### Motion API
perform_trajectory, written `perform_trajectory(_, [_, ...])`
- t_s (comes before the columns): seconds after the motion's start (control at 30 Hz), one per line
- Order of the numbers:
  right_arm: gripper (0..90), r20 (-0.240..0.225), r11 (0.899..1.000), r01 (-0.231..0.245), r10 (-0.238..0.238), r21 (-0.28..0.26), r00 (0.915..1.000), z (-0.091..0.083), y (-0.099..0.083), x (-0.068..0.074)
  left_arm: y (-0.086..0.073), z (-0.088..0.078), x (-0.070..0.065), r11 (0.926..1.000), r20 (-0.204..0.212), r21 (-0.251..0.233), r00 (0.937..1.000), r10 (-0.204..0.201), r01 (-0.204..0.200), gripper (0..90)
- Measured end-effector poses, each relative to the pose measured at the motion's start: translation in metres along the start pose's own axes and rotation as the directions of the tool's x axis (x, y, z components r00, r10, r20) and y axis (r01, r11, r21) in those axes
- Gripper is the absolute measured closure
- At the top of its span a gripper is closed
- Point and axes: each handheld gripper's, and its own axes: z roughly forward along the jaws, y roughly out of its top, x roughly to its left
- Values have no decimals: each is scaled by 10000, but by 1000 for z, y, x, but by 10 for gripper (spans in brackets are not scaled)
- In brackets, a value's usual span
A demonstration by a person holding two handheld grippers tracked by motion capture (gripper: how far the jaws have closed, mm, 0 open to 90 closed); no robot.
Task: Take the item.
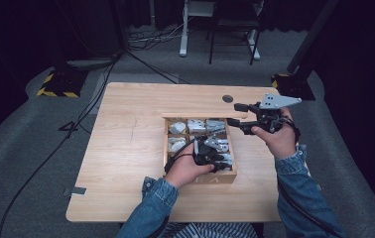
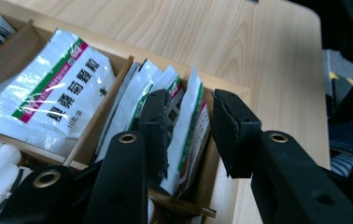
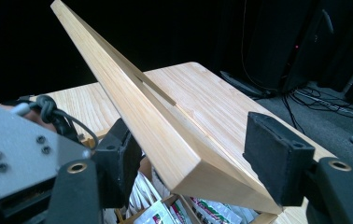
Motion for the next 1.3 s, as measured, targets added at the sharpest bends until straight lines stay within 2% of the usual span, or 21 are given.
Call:
perform_trajectory(0.17, [374, 1, 10000, 24, -24, 16, 10000, 0, 0, 0, 2, 4, 1, 9986, -123, 536, 9999, -37, 43, 692])
perform_trajectory(0.27, [377, 2, 10000, 34, -34, 65, 10000, 1, 0, 1, 3, 6, 2, 9969, -15, 779, 9999, -101, 102, 694])
perform_trajectory(0.57, [383, 43, 9999, 88, -89, 136, 10000, 2, -1, 0, 2, 10, 4, 9935, 178, 1062, 9989, -423, 402, 740])
perform_trajectory(0.77, [383, 66, 9999, 83, -84, 130, 9999, 2, -1, 0, 2, 12, 4, 9915, 292, 1281, 9993, -255, 215, 802])
perform_trajectory(0.9, [383, 67, 9999, 79, -80, 105, 9999, 2, -1, 0, 2, 12, 3, 9927, 222, 1199, 9996, -176, 148, 839])
perform_trajectory(1.0, [383, 53, 9999, 52, -53, 111, 10000, 1, -1, -1, 3, 9, 2, 9960, 396, 872, 9989, -238, 203, 875])
perform_trajectory(1.3, [383, 69, 10000, 0, 0, 85, 10000, 1, -1, -1, 14, -10, -3, 10000, 160, 42, 9999, 46, -47, 884])
